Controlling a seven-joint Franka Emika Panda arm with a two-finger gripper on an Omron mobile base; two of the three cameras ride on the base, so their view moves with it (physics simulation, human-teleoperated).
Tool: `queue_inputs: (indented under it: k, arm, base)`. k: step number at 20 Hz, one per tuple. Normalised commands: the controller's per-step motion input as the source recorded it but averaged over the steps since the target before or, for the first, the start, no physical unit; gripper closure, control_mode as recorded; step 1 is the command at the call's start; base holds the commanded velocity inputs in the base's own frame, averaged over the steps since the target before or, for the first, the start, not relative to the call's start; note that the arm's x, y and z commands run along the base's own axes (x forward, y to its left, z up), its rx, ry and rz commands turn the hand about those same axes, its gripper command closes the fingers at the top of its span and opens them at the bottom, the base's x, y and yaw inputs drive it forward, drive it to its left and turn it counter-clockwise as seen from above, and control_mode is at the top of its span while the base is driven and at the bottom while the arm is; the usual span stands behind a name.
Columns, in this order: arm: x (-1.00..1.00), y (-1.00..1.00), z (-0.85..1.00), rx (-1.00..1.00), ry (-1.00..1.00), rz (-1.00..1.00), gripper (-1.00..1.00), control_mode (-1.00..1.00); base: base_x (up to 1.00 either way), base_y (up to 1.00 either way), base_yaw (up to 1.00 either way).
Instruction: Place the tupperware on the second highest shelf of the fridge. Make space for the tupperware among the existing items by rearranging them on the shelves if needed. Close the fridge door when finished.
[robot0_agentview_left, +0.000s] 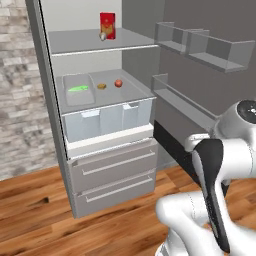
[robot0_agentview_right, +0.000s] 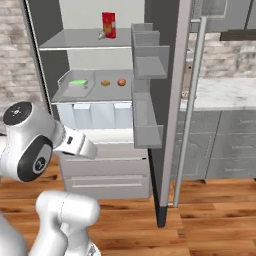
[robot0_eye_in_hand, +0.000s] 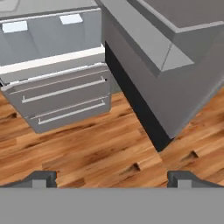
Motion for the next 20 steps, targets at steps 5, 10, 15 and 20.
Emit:
queue_inputs:
  k: [5, 10, 15, 20]
  arm:
    - [0.00, -0.89, 0.00, 0.13, -0.24, -0.09, -1.00, -1.00]
    - [0.00, -0.99, 0.00, 0.19, -0.14, -0.05, -1.00, -1.00]
    - [0.00, -1.00, 0.00, 0.28, 0.00, 0.00, -1.00, -1.00]
    - [0.00, -1.00, 0.00, 0.30, 0.02, 0.00, -1.00, -1.00]
  base:
    - [0.00, 0.00, 0.00]
    - [0.00, 0.00, 0.00]
    - [0.00, 0.00, 0.00]
    - [0.00, 0.00, 0.00]
